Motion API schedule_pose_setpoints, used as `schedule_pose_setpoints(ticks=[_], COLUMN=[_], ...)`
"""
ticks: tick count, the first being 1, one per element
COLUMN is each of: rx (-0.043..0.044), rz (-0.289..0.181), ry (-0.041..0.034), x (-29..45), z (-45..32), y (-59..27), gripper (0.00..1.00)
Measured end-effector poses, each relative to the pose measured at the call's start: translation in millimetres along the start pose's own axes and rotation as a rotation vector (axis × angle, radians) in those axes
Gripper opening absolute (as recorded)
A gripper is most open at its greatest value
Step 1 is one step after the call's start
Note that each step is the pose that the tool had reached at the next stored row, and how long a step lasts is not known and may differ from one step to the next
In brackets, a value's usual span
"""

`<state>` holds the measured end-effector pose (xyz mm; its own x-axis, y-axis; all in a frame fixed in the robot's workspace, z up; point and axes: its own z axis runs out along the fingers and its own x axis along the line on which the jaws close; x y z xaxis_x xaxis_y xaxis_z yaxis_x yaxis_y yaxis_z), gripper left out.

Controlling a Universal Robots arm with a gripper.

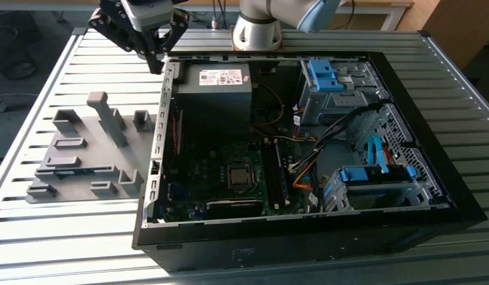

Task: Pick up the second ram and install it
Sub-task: 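Reach for the second ram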

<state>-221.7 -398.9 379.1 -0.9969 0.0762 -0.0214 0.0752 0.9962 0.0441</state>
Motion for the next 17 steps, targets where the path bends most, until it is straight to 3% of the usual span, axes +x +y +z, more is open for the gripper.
schedule_pose_setpoints(ticks=[17], rx=[0.0001], rz=[0.0], ry=[0.0016], x=[7.3], z=[1.3], y=[-0.6], gripper=[0.11])
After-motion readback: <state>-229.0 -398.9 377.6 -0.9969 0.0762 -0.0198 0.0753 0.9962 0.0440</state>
